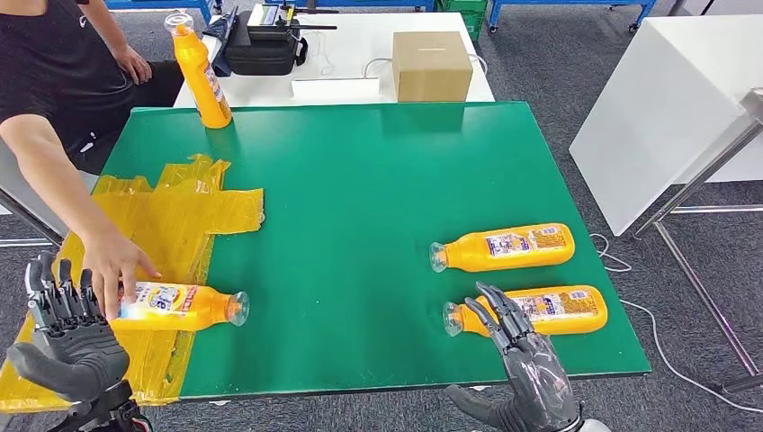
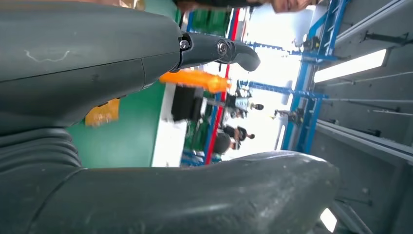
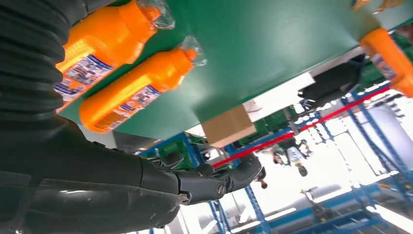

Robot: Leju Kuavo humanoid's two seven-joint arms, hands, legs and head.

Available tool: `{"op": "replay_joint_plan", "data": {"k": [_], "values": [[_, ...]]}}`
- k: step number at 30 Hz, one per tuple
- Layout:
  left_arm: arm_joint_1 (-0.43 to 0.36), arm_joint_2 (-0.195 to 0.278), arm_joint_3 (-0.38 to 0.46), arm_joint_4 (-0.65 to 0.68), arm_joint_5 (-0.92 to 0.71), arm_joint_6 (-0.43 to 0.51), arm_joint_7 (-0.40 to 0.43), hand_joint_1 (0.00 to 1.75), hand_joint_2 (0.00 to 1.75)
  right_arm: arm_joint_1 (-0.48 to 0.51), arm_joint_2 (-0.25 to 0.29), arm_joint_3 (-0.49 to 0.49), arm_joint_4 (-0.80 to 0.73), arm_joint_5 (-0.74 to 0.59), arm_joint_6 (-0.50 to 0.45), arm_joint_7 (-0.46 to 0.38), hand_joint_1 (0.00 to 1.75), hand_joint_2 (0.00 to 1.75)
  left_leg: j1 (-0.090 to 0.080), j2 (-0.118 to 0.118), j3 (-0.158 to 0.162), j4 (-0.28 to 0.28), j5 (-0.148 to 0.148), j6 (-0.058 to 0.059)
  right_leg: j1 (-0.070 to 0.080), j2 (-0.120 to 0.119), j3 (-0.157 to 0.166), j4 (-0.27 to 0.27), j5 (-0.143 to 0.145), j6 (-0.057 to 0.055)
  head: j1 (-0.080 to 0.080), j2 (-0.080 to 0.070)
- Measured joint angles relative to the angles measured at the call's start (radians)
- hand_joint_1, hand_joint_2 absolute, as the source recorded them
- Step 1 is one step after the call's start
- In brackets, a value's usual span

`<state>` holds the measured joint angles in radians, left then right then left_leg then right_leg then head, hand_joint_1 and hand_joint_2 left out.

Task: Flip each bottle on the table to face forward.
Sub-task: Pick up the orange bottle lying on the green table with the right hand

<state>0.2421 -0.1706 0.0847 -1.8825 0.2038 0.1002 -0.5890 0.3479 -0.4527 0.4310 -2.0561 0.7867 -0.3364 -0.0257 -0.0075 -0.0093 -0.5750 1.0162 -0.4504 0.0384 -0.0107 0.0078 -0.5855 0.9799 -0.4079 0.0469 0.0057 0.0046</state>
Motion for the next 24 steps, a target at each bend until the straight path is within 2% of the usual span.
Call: {"op": "replay_joint_plan", "data": {"k": [5,10,13,19,24], "values": [[0.048,-0.02,-0.008,-0.033,0.046,-0.064,0.004,0.0,0.0,0.104,-0.06,-0.083,-0.048,-0.016,-0.031,0.1,0.0,1.75,-0.001,-0.001,-0.001,0.0,-0.001,0.001,-0.001,0.0,0.0,0.0,-0.001,0.001,0.0,0.0],[0.078,-0.031,-0.055,-0.054,0.026,-0.071,0.022,0.0,0.0,0.182,-0.063,-0.232,-0.06,-0.028,0.039,0.132,0.0,1.75,-0.002,0.0,-0.001,0.0,-0.002,0.003,-0.001,0.0,0.0,-0.001,-0.001,0.001,0.0,0.0],[0.086,-0.03,-0.084,-0.057,0.015,-0.065,0.031,0.0,0.0,0.208,-0.042,-0.329,-0.057,-0.044,0.106,0.121,0.0,1.75,-0.002,0.0,0.0,0.0,-0.002,0.003,-0.001,0.0,0.0,-0.001,-0.001,0.001,0.0,0.0],[0.089,-0.03,-0.123,-0.057,0.009,-0.06,0.035,0.0,0.0,0.221,0.039,-0.528,-0.041,-0.067,0.229,0.047,0.0,1.75,-0.001,0.0,0.001,0.0,-0.002,0.003,-0.001,0.0,0.0,-0.001,-0.001,0.001,0.0,0.0],[0.097,-0.03,-0.133,-0.057,0.009,-0.063,0.042,0.0,0.0,0.225,0.112,-0.619,-0.035,-0.041,0.268,0.005,0.0,1.75,-0.001,0.0,0.001,0.0,-0.002,0.003,-0.001,0.0,0.0,-0.001,-0.001,0.001,0.0,0.0]]}}
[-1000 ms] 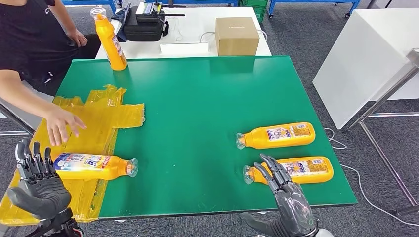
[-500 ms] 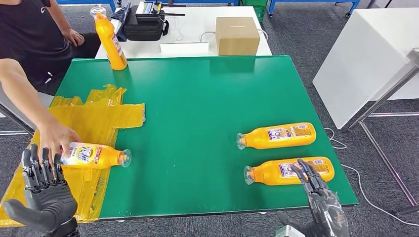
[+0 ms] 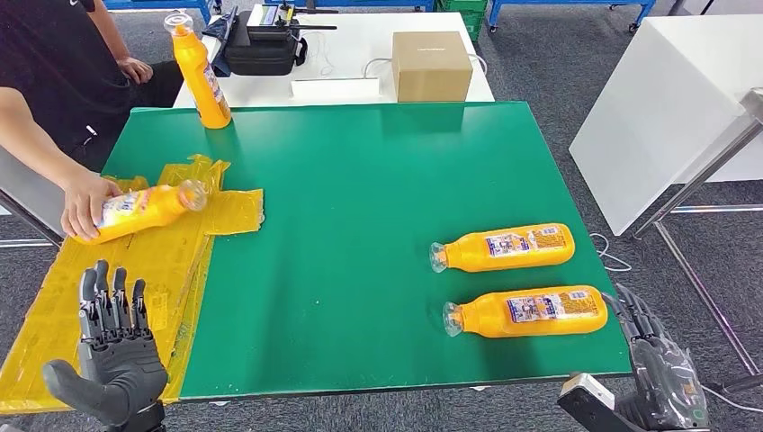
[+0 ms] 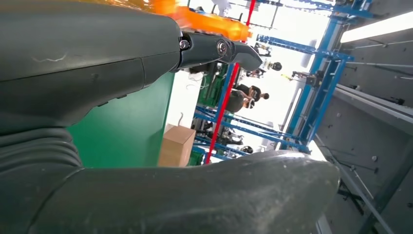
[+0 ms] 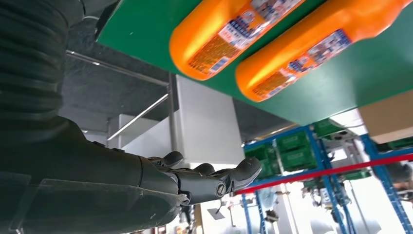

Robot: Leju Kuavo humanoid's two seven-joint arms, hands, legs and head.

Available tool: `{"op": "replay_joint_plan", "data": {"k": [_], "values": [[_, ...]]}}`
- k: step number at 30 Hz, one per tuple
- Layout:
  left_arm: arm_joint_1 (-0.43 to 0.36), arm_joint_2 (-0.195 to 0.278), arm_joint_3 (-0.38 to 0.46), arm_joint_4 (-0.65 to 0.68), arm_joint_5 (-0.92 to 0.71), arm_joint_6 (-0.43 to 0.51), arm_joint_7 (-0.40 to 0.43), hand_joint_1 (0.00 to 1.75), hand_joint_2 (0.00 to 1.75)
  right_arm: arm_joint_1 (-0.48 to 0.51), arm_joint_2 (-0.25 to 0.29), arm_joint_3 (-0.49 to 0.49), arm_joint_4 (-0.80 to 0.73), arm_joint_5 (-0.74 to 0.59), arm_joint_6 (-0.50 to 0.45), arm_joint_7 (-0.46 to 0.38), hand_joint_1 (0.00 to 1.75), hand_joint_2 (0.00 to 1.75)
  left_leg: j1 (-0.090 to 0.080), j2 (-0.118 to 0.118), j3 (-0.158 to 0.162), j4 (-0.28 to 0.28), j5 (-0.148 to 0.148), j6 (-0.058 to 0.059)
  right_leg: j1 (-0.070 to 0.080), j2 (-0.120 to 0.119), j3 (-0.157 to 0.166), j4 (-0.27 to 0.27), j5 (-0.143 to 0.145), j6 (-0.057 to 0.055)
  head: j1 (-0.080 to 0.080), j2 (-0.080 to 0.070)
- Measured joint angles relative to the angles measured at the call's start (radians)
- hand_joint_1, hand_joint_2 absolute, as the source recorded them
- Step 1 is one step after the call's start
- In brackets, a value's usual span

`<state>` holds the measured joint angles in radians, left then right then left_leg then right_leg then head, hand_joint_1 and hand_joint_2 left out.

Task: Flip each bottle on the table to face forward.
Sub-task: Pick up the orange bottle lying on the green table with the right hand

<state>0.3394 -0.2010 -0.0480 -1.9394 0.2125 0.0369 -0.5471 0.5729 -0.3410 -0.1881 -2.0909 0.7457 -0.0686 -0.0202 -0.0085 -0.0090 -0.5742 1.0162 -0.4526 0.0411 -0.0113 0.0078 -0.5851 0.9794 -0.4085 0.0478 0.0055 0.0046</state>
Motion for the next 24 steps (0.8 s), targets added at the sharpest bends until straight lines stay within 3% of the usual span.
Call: {"op": "replay_joint_plan", "data": {"k": [9,24], "values": [[0.005,0.0,-0.003,0.0,0.0,-0.018,0.01,0.0,0.0,0.002,0.058,-0.042,0.003,0.023,0.015,-0.006,0.0,1.75,0.0,0.0,0.0,0.0,0.0,0.0,0.0,0.0,0.0,0.0,0.0,0.0,0.0,0.0],[0.005,0.0,-0.003,0.0,0.004,-0.026,0.012,0.0,0.0,0.0,0.075,-0.048,0.007,0.028,0.03,-0.006,0.0,1.75,0.0,0.0,0.0,0.0,0.0,0.0,0.0,0.0,0.0,0.0,0.0,0.0,0.0,0.0]]}}
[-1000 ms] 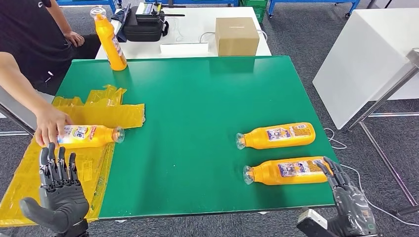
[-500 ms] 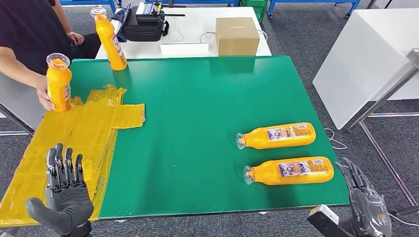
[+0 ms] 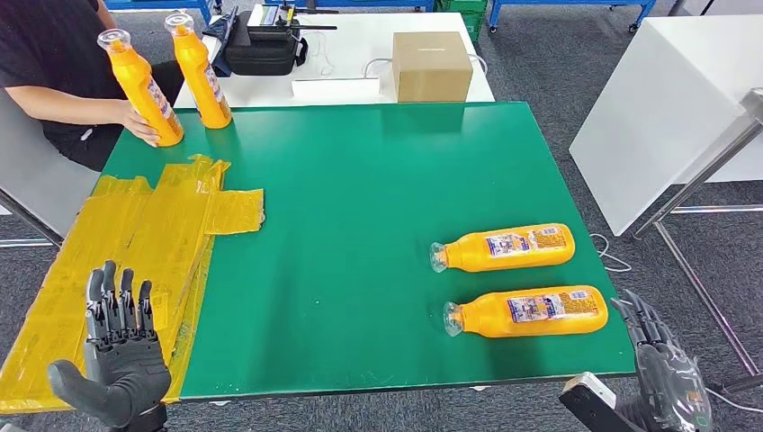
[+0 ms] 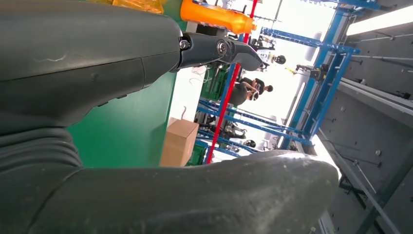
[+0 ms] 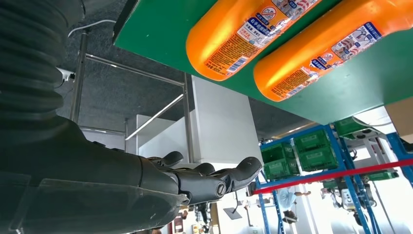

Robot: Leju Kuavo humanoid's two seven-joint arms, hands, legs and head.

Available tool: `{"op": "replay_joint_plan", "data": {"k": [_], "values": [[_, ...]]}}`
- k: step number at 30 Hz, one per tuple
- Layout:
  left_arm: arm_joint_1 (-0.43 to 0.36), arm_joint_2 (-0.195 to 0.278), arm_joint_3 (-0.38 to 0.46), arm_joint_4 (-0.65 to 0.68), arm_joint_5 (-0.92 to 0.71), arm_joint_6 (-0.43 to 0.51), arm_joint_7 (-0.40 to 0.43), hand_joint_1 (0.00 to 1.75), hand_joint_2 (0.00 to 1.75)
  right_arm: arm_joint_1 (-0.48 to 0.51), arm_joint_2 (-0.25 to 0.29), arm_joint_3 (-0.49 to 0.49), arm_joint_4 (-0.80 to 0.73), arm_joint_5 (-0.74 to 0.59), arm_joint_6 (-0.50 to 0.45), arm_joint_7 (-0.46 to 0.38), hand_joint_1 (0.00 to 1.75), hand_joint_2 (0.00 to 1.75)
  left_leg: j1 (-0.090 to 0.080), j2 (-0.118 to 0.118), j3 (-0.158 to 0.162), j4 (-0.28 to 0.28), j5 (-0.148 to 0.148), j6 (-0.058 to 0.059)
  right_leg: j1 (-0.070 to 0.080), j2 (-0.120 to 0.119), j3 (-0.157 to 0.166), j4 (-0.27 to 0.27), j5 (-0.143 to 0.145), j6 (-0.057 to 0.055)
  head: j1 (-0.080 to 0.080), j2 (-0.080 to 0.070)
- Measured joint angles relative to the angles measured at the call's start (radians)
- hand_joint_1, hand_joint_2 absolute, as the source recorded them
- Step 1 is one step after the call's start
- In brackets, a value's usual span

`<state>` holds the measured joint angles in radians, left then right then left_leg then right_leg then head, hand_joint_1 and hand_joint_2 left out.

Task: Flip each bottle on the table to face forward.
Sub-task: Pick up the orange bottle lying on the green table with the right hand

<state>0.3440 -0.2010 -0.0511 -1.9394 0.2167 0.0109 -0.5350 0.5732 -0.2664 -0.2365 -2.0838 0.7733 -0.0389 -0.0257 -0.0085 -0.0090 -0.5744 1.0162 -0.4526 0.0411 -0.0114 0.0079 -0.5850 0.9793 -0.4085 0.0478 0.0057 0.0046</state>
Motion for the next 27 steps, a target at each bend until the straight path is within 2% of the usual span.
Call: {"op": "replay_joint_plan", "data": {"k": [11,27], "values": [[-0.003,0.0,0.0,0.004,0.009,-0.026,0.016,0.0,0.0,-0.041,-0.017,0.007,0.031,0.011,0.023,0.027,0.0,1.75,0.0,0.0,0.0,0.0,0.0,0.0,0.0,0.0,0.001,0.0,0.0,0.0,0.0,0.0],[-0.034,-0.001,-0.009,0.043,0.026,-0.066,0.032,0.0,0.0,-0.186,-0.138,0.141,0.146,0.045,0.036,0.116,0.0,1.75,0.0,0.0,0.0,0.0,0.0,0.0,0.0,0.0,0.001,0.0,0.0,0.0,0.0,0.0]]}}
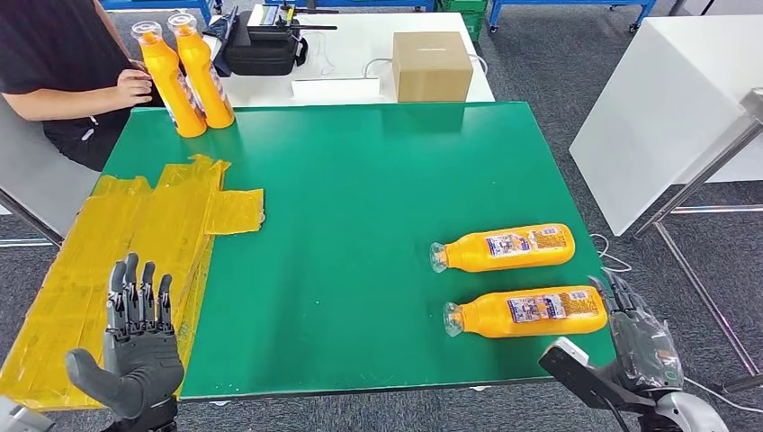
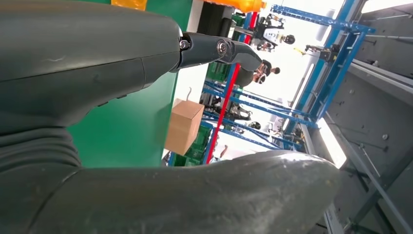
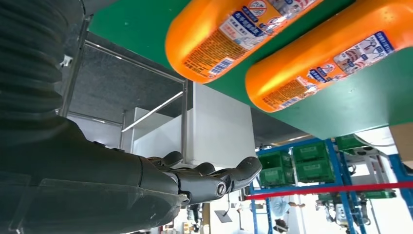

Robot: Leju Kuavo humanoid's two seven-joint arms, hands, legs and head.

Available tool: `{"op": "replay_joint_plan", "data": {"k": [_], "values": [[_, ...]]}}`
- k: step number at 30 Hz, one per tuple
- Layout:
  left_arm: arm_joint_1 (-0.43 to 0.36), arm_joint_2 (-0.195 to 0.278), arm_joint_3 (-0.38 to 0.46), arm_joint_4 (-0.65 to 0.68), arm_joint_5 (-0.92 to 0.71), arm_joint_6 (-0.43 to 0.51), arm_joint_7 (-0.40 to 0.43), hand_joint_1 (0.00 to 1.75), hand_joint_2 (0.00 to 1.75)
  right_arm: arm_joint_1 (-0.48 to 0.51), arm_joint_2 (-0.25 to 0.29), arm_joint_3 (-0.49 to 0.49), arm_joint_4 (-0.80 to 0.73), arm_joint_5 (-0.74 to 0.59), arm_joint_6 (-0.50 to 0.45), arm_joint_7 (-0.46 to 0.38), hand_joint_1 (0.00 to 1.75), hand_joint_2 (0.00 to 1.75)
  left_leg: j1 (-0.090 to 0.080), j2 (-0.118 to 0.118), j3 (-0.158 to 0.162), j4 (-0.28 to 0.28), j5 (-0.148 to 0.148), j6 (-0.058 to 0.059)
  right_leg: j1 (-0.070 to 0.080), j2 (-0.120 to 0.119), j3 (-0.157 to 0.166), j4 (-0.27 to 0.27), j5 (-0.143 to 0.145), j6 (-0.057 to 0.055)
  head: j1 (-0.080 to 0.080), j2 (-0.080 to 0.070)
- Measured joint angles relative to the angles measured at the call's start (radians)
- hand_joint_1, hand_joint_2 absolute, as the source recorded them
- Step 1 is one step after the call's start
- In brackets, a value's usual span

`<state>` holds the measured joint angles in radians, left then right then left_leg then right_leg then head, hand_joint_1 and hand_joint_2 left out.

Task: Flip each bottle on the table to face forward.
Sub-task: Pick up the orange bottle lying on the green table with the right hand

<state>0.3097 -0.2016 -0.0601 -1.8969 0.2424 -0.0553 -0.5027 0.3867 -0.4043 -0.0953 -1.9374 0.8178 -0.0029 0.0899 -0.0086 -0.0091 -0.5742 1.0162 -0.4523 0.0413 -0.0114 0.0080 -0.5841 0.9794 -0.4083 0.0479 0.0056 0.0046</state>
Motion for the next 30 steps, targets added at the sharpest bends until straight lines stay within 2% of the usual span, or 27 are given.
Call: {"op": "replay_joint_plan", "data": {"k": [15,30], "values": [[-0.008,-0.006,-0.001,0.02,0.021,-0.014,0.005,0.0,0.0,-0.057,-0.08,0.102,0.064,-0.002,0.007,0.05,0.0,1.75,0.0,0.0,0.0,0.0,0.0,0.0,0.0,0.0,0.0,0.0,0.0,0.0,0.0,0.0],[-0.016,-0.007,0.0,0.025,0.032,-0.013,0.018,0.0,0.0,-0.062,-0.157,0.135,0.084,-0.029,0.044,0.086,0.0,1.75,0.0,0.0,0.0,0.0,0.0,0.0,0.0,0.0,0.0,0.0,0.0,0.0,0.0,0.0]]}}
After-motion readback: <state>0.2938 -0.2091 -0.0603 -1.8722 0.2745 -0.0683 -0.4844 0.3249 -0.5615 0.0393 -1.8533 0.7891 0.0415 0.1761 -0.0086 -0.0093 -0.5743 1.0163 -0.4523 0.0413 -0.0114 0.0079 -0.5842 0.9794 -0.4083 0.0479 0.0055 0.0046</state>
